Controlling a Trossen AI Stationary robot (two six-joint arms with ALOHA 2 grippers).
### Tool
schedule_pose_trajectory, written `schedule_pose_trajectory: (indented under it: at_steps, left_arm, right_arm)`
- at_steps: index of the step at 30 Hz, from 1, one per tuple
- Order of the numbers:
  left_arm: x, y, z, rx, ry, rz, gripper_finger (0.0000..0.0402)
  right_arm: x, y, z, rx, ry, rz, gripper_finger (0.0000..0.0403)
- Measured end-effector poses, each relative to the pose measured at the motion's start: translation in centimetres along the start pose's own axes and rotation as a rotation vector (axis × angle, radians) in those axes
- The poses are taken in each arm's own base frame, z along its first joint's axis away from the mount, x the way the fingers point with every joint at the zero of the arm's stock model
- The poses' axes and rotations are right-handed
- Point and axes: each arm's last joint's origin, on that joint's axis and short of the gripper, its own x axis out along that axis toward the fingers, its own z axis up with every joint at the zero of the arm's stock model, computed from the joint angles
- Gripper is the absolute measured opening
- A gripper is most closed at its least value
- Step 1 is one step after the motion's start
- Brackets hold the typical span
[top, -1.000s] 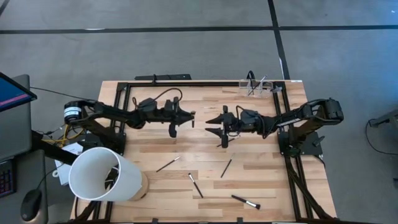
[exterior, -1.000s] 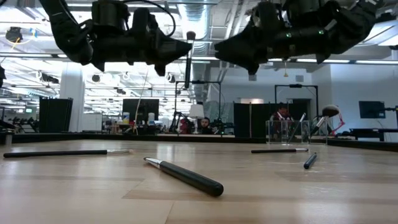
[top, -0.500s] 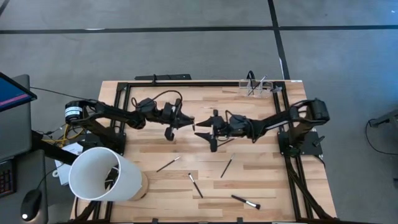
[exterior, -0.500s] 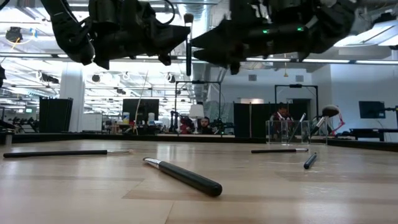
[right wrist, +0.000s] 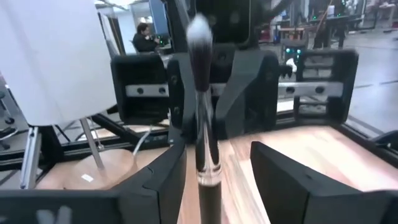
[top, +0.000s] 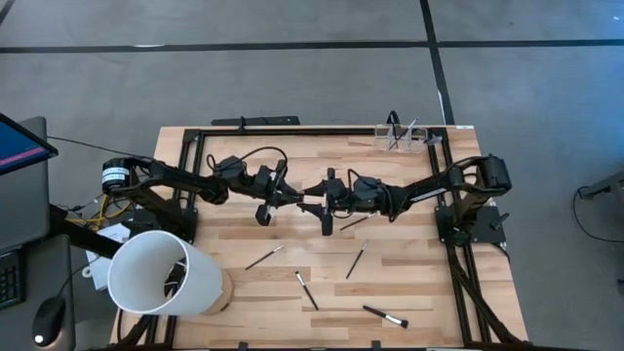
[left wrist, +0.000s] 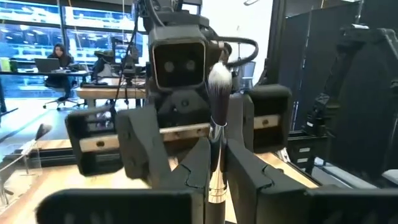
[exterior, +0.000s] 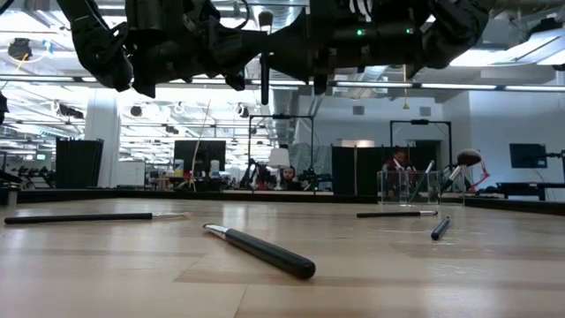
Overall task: Put items in baskets/containers
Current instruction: Put the blush brush into the right section of the transparent organizer
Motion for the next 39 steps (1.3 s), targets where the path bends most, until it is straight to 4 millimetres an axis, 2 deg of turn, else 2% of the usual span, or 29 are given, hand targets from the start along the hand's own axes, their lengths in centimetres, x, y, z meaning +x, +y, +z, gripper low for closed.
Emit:
schedule_pose_trajectory:
  at_steps: [5,13,16,23,27,31,39]
  left_arm:
    - [-0.01,0.05,-0.01,0.025,0.001,0.009,0.0033]
    - [0.00,0.28,0.06,0.027,0.004,0.012,0.0031]
    - [0.00,0.28,0.06,0.022,0.005,0.012,0.0031]
    - [0.22,0.14,0.44,0.001,-0.019,0.000,0.0034]
    - [0.25,0.09,0.30,-0.019,-0.009,-0.001,0.0034]
    - [0.24,0.24,0.40,-0.025,-0.013,0.005,0.0034]
    - [0.24,0.26,0.05,-0.039,0.019,0.009,0.0033]
  right_arm:
    - [-0.17,-0.29,0.55,0.001,-0.017,-0.005,0.0137]
    - [-0.13,-0.54,0.32,-0.007,-0.001,-0.017,0.0084]
    - [-0.12,-0.53,0.28,-0.007,0.001,-0.012,0.0090]
    - [-0.04,-0.46,-0.25,-0.009,0.042,0.033,0.0148]
    - [-0.06,-0.41,-0.25,-0.009,0.046,0.040,0.0158]
    - [-0.07,-0.14,-0.28,-0.010,0.047,0.048,0.0149]
    - [-0.05,-0.67,-0.17,-0.027,0.039,0.034,0.0099]
